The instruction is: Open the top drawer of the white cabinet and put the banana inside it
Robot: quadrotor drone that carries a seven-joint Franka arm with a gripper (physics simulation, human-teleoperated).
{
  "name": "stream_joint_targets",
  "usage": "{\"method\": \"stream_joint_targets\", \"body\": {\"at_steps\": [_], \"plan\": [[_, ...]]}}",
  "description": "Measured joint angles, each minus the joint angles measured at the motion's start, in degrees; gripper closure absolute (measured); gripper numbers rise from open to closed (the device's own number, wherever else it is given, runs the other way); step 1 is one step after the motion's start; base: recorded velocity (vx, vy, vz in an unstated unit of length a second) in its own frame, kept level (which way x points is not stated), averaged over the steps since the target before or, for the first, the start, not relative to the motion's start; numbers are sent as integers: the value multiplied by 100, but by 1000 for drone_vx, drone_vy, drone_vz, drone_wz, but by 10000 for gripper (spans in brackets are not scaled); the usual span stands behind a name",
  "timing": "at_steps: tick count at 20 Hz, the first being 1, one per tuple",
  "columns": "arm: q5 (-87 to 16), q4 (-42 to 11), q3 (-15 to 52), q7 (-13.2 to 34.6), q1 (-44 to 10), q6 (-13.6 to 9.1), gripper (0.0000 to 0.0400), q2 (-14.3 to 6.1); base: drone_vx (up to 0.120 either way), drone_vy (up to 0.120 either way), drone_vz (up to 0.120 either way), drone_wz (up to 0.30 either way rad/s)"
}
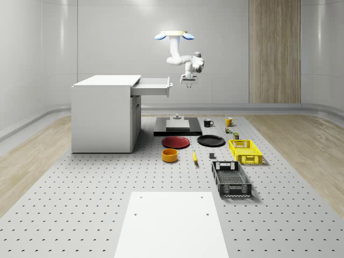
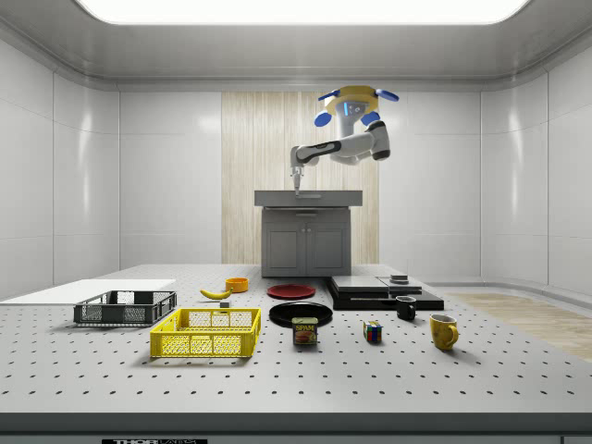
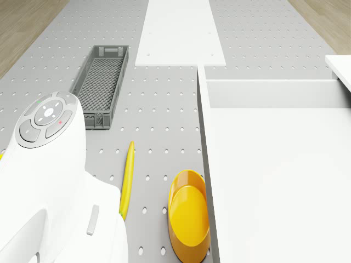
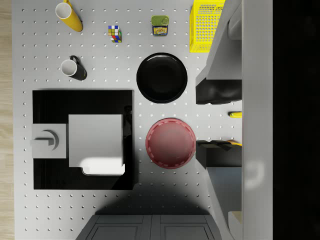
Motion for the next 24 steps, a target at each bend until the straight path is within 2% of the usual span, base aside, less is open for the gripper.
{"method": "stream_joint_targets", "body": {"at_steps": [1, 3, 5, 7, 10, 24], "plan": [[8, -2, -1, -3, 0, -8, 179, 6, 120, 0, 0, 0], [21, -5, -2, -8, -1, -23, 109, 17, 120, 0, 0, 0], [31, -7, -3, -11, -1, -36, 66, 28, 120, 0, 0, 0], [39, -9, -4, -13, -3, -47, 40, 37, 120, 0, 0, 0], [48, -11, -5, -14, -4, -61, 19, 50, 120, 0, -13, 0], [70, -13, -7, -13, -12, -101, 1, 91, 120, 0, -120, 0]]}}
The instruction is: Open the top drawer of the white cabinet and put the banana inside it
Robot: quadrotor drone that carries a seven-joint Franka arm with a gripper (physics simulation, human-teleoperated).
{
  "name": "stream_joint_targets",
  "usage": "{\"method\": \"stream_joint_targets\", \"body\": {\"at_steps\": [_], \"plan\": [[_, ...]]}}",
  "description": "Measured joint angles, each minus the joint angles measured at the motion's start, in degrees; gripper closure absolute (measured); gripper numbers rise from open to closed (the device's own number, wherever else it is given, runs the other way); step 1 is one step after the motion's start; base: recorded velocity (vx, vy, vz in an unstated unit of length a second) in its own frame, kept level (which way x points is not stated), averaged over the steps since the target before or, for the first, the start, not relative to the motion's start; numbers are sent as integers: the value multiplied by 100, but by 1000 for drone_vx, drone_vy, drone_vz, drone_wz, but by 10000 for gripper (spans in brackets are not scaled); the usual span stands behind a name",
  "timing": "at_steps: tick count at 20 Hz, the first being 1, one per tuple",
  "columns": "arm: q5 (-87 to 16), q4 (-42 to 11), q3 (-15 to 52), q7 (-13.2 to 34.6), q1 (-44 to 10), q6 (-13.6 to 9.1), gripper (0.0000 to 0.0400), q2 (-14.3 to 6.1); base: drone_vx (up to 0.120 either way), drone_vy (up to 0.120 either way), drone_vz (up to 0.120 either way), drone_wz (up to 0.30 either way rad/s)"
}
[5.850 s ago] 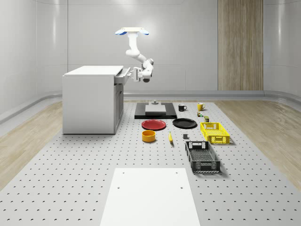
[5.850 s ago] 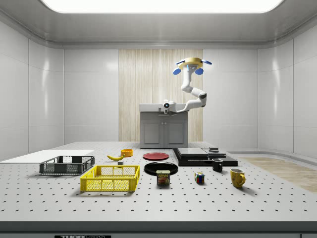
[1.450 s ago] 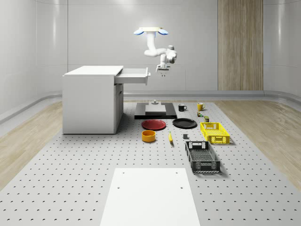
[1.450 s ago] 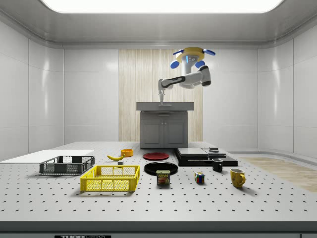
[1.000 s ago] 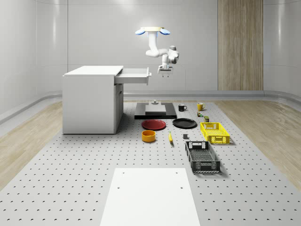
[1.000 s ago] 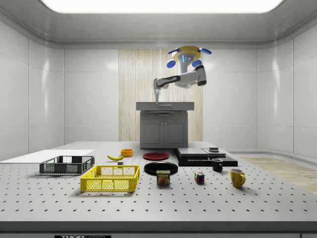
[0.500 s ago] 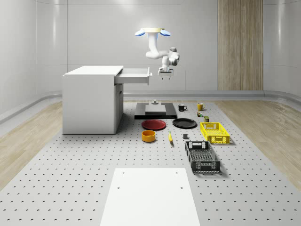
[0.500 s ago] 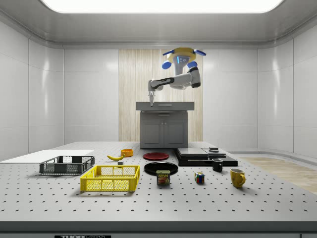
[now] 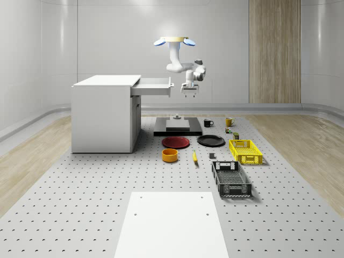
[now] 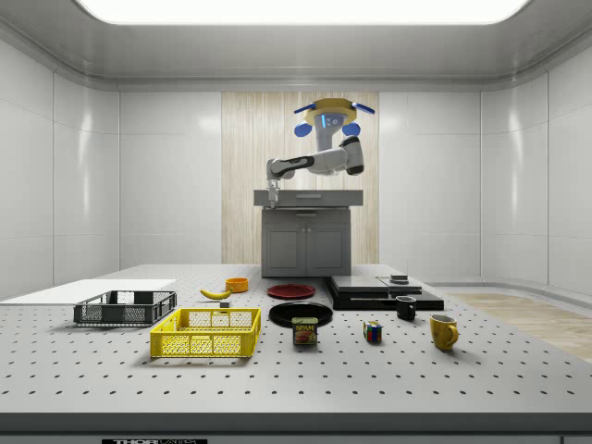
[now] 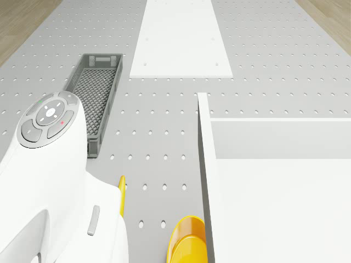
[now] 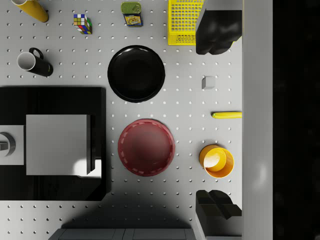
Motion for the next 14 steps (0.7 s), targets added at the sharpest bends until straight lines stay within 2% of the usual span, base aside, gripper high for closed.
{"method": "stream_joint_targets", "body": {"at_steps": [13, 14], "plan": [[9, -1, -1, 2, -4, -18, 0, 20, 120, 0, -120, 0], [10, 1, 0, 2, 41, -20, 0, 110, 120, 0, -120, 0]]}}
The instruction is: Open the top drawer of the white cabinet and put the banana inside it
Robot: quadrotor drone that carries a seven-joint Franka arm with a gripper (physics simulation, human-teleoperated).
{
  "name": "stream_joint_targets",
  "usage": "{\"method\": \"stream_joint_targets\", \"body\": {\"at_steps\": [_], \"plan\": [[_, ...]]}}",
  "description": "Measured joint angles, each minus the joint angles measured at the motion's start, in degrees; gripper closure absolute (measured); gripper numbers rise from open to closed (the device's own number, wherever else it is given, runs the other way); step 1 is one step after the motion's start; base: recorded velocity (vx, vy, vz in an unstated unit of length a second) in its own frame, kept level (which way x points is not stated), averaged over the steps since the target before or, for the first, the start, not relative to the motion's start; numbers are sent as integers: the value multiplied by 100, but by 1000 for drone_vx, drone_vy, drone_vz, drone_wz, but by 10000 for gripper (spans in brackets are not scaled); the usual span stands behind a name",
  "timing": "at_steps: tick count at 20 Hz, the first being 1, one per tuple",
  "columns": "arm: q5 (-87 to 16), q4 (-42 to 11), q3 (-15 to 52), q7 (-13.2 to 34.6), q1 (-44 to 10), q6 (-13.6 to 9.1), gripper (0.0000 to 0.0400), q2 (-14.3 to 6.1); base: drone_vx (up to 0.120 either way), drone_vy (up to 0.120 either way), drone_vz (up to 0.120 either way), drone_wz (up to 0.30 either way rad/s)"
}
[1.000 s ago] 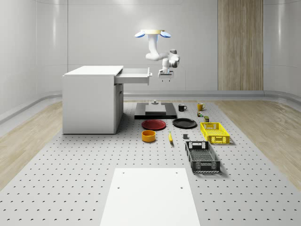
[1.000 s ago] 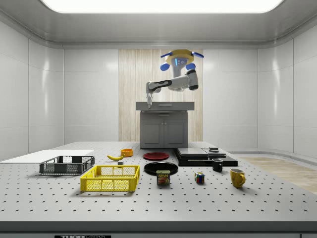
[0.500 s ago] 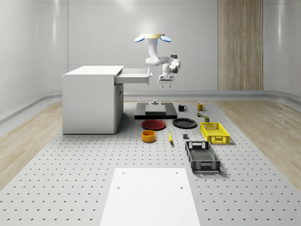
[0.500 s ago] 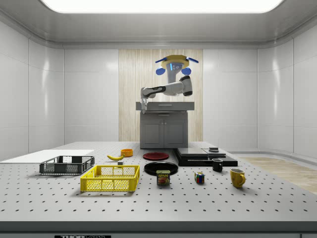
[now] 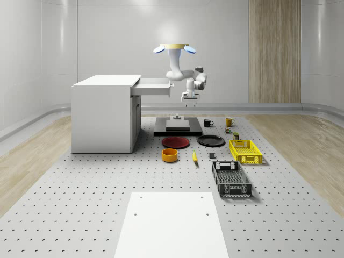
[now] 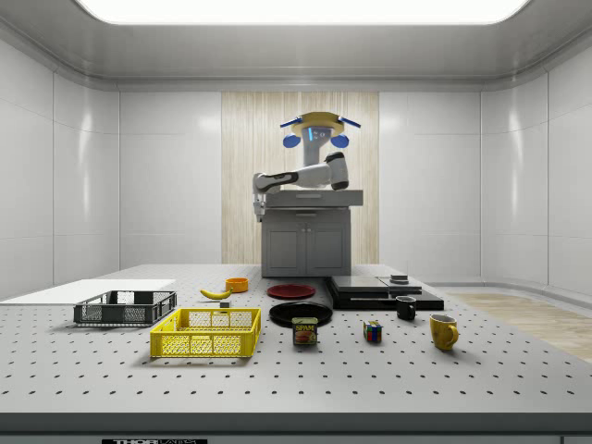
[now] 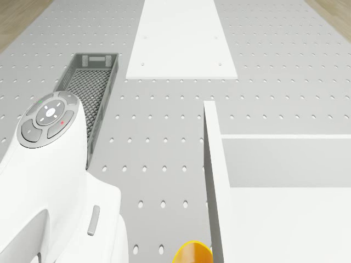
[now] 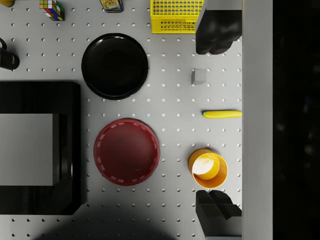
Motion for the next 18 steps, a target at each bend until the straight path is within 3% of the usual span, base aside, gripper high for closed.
{"method": "stream_joint_targets", "body": {"at_steps": [1, 2, 3, 6, 13, 18], "plan": [[124, 86, 28, 29, 299, -124, 0, 623, 120, 0, -120, 0], [428, 143, 170, 160, 450, -227, 0, 1119, 120, 0, -120, 0], [543, 153, 200, 168, 382, -411, 0, 1243, 120, 0, -80, 0], [473, 86, 118, 84, 204, -564, 0, 1045, 120, 27, 0, 0], [346, 1, 24, 91, -82, -623, 0, 735, 120, 120, 0, 0], [289, -16, 1, 95, -146, -576, 0, 597, 120, 0, -56, 0]]}}
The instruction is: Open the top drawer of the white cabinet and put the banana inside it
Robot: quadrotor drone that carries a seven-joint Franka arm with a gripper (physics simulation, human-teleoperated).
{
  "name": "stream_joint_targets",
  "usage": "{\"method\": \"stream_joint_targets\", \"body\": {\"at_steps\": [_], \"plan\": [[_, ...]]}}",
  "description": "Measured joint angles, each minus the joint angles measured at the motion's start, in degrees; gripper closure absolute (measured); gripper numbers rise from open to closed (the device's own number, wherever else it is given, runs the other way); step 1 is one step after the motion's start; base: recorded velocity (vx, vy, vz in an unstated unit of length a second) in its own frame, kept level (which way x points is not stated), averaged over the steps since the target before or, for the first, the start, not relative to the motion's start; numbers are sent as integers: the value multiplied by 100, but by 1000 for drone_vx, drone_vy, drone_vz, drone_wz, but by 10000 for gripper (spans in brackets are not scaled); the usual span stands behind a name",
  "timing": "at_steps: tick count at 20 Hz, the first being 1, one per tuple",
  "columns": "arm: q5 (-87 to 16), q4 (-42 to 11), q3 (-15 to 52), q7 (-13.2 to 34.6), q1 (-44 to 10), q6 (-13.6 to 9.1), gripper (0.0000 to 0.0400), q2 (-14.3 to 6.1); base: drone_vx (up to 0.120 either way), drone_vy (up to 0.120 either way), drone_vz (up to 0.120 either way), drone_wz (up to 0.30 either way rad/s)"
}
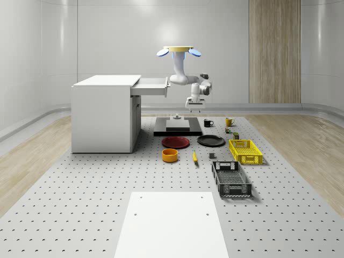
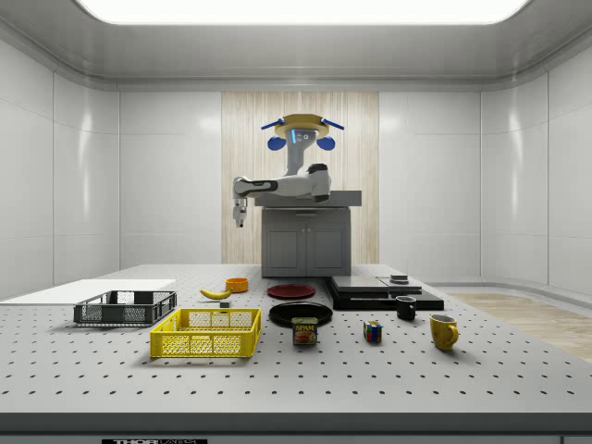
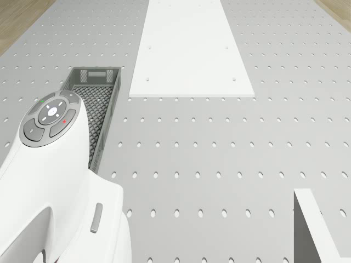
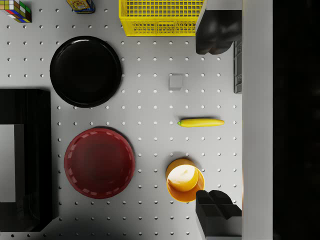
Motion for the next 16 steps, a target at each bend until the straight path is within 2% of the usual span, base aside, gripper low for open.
{"method": "stream_joint_targets", "body": {"at_steps": [6, 10, 16], "plan": [[-53, -2, -10, -15, -6, 80, 0, -126, 120, 0, -13, 0], [-82, -1, -12, -27, 3, 135, 0, -196, 120, 60, 0, 0], [-121, 2, -12, -42, 19, 212, 0, -286, 120, 0, -113, 0]]}}
